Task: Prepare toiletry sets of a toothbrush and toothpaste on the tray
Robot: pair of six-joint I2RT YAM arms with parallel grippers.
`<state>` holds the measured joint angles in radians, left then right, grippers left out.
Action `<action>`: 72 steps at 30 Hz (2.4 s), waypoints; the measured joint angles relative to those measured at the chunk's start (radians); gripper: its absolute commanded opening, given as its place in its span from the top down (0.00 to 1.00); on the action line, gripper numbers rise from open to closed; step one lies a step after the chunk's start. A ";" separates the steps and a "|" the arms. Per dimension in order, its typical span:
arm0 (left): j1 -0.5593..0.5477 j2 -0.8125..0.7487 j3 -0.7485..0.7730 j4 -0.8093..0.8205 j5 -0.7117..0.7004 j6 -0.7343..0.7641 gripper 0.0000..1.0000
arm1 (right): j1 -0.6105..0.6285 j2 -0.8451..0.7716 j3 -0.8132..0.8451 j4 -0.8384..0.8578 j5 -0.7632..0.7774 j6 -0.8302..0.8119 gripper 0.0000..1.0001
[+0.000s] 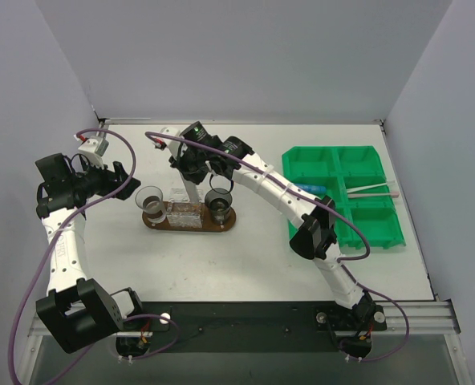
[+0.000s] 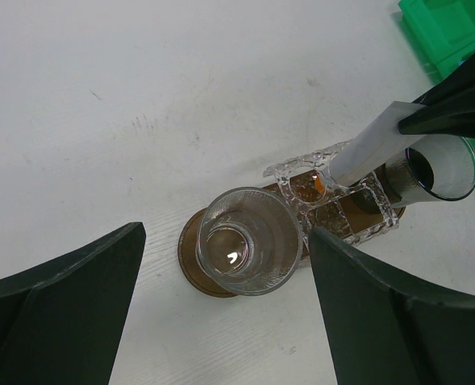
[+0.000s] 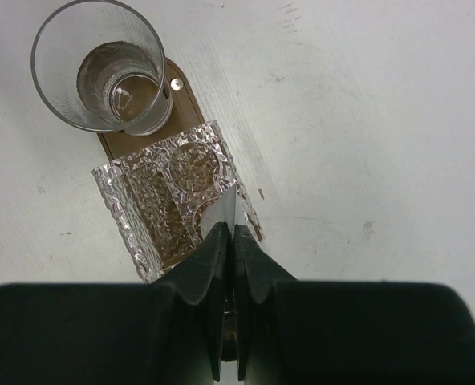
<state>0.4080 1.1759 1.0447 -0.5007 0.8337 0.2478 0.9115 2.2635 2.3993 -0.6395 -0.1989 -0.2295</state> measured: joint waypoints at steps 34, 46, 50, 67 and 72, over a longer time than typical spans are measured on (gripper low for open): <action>0.000 0.000 -0.006 0.000 0.001 -0.002 0.06 | 0.000 -0.072 -0.053 0.015 0.020 0.018 0.43; 0.000 -0.011 0.002 -0.003 0.005 -0.004 0.05 | -0.150 -0.447 -0.377 0.053 0.132 0.006 0.43; 0.000 -0.036 0.002 -0.003 0.014 -0.003 0.05 | -0.309 -0.528 -0.539 0.065 0.143 0.012 0.43; 0.000 -0.103 0.002 -0.046 0.051 0.045 0.04 | -0.429 -0.517 -0.960 0.188 0.338 -0.113 0.44; 0.000 -0.112 -0.002 -0.058 0.054 0.065 0.04 | -0.481 -0.513 -0.973 0.195 0.341 -0.200 0.45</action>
<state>0.4080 1.0637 1.0424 -0.5583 0.8875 0.3126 0.4309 1.7500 1.4265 -0.4450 0.1417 -0.4290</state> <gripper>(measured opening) 0.955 0.552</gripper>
